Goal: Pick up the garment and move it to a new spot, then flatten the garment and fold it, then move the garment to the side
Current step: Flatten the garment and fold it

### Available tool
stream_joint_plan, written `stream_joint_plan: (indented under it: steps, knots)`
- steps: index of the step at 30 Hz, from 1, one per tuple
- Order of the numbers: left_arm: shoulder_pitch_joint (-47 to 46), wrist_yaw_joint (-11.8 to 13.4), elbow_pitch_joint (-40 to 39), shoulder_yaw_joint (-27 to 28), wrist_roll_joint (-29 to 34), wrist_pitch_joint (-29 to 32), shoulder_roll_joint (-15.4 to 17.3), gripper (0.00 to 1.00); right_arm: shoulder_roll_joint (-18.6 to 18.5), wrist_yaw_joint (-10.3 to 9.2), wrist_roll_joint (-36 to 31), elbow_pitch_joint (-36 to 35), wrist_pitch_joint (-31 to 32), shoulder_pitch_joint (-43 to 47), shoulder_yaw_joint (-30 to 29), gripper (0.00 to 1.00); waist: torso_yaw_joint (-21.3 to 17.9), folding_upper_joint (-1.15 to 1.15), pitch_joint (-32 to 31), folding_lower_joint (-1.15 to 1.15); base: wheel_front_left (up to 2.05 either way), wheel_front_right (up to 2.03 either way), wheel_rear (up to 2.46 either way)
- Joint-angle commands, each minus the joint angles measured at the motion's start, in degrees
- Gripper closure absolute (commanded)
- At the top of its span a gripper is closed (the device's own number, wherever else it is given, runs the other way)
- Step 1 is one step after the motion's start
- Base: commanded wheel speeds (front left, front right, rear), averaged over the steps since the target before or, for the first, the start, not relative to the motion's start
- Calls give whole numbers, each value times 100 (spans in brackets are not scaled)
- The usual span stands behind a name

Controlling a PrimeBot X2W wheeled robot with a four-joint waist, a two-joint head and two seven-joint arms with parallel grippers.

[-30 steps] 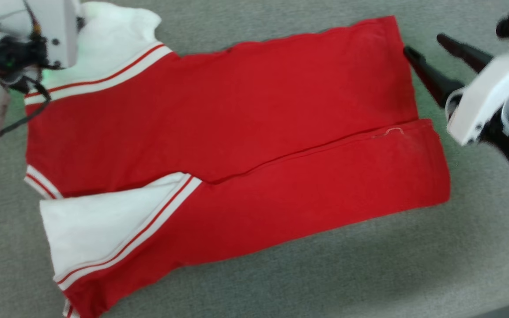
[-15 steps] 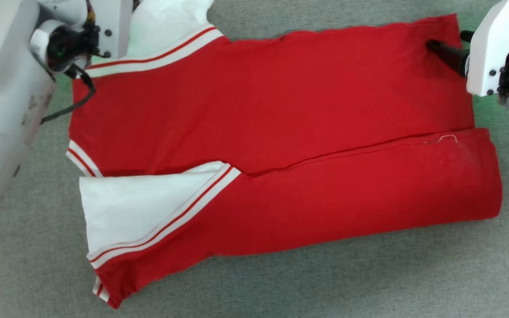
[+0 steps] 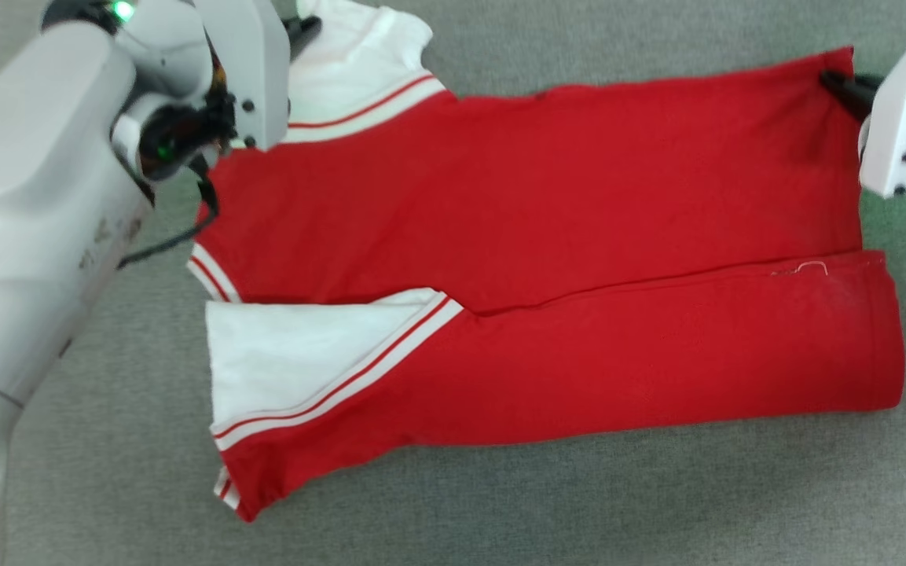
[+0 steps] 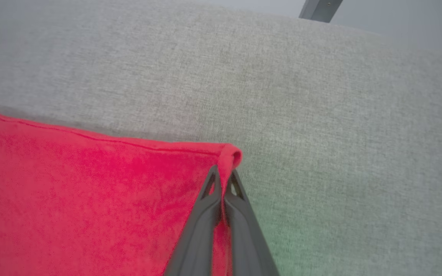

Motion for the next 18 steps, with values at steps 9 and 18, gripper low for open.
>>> stream_joint_plan:
  steps: [9,18]
  knots:
    - [786,-15,-1231,-419,-469,-886,606,100,-759,-1,320,-848,-393,868,684,100,477,0,-1191,0,0,0,0]
    - [2074,21,-2593,-680,-649,-1848,1401,100,-1678,-1,741,-1937,-593,2045,617,100,715,0,-1715,0,0,0,0]
